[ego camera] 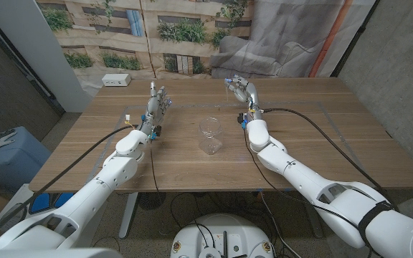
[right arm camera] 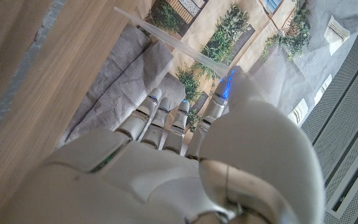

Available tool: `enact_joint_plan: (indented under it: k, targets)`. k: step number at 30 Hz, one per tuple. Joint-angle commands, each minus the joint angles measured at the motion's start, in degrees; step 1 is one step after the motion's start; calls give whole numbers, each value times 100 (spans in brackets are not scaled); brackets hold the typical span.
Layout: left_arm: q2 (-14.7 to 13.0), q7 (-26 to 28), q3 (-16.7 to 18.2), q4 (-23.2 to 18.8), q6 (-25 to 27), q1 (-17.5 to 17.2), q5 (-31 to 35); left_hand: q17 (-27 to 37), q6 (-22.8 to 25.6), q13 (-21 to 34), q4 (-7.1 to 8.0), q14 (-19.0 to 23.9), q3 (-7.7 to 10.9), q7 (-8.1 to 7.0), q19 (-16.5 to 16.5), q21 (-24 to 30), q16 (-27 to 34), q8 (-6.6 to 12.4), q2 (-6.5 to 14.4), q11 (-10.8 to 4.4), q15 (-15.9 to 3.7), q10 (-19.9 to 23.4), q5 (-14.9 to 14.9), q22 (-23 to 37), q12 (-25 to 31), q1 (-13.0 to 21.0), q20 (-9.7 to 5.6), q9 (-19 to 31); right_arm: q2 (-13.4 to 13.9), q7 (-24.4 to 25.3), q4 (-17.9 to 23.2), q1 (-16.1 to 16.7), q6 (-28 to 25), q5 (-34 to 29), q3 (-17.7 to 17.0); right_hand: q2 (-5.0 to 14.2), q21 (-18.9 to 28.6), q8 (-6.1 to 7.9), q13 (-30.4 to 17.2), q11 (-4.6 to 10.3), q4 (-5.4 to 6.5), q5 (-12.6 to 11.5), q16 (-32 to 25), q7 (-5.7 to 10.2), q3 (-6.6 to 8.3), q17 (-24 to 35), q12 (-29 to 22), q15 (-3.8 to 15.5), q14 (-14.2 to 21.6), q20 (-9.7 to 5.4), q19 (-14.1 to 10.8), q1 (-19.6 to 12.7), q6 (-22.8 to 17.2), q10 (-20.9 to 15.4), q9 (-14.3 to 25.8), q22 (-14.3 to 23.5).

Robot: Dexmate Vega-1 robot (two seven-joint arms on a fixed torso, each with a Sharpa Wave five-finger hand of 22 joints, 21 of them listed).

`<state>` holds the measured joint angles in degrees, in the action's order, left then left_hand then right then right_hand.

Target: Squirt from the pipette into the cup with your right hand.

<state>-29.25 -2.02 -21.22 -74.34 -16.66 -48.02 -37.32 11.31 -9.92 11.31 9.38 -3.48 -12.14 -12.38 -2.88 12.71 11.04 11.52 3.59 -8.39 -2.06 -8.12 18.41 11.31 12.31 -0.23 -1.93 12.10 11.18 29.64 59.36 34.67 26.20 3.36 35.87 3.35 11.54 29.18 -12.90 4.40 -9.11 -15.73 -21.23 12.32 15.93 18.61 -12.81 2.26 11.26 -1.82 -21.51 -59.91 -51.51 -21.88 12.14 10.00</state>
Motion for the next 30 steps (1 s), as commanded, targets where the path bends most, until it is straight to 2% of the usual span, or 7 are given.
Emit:
enact_joint_plan:
  k: [1, 23, 30]
  targets:
    - [-1, -2, 0, 1, 0, -1, 0, 9, -34, 31, 4, -52, -32, -32, -40, 30, 32, 35, 242, -2, -653, -35, 29, 14, 23, 7, -523, 13, 35, -16, 66, 26, -74, 0, 4, -26, 10, -23, -26, 1, -6, -10, 21, 11, -19, 19, 29, 476, -9, 11, 1, 19, 29, 17, 8, 15]
    - [0, -1, 0, 1, 1, 0, 1, 9, -37, 31, 4, -52, -33, -32, -41, 30, 32, 33, 242, -24, -652, -41, 29, 14, 20, 7, -524, 13, 104, -158, 275, 74, -356, 118, -14, -26, -6, -152, -31, -25, 4, -4, 66, 23, -60, 13, 60, 416, -87, 28, 64, 39, 323, 137, 17, 16]
    - [0, -1, 0, 1, 1, 0, 1, 9, -34, 31, 5, -44, -33, -32, -34, 33, 35, 34, 242, -16, -652, -22, 29, 14, 28, 6, -523, 13, 168, -179, 622, 177, -728, 222, -67, -25, -3, -156, -32, -54, 21, -4, 69, -16, -77, 13, 50, 388, -87, 45, 66, 74, 329, 126, 20, 16]
